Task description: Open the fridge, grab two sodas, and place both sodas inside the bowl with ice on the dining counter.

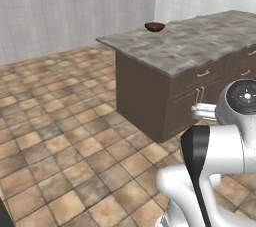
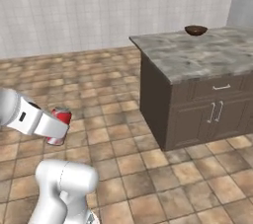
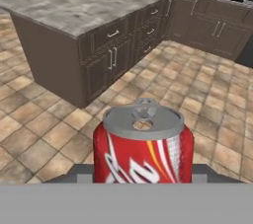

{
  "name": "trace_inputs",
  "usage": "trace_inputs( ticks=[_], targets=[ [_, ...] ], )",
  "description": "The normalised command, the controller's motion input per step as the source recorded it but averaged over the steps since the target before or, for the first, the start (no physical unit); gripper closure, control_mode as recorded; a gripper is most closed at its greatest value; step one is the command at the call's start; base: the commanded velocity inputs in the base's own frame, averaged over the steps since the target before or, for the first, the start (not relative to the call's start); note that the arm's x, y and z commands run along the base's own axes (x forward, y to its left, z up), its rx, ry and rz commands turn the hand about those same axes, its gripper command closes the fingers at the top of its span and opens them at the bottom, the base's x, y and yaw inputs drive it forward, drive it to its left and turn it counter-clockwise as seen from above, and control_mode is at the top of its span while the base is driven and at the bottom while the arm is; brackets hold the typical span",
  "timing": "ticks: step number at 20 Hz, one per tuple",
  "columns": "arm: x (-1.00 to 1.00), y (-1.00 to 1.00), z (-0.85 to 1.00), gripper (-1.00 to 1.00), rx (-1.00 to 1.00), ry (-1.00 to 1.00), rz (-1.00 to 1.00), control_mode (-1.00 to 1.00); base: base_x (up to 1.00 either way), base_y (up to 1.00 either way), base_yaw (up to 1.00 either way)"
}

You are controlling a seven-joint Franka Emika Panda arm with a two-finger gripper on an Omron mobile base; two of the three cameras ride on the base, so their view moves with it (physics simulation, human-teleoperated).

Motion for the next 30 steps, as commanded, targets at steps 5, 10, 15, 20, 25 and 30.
trace_inputs(
  ticks=[5,10,15,20,25,30],
  targets=[
    [0.0,0.0,0.0,1.0,0.0,0.0,0.0,1.0,1.0,0.0,0.0],
    [0.0,0.0,0.0,1.0,0.0,0.0,0.0,1.0,1.0,0.08,0.0],
    [0.0,0.0,0.0,1.0,0.0,0.0,0.0,1.0,1.0,0.42,-0.01],
    [0.0,0.0,0.0,1.0,0.0,0.0,0.0,1.0,1.0,0.72,-0.06],
    [0.0,0.0,0.0,1.0,0.0,0.0,0.0,1.0,0.79,0.8,-0.29],
    [0.0,0.0,0.0,1.0,0.0,0.0,0.0,1.0,0.65,0.84,-0.4]
  ],
)
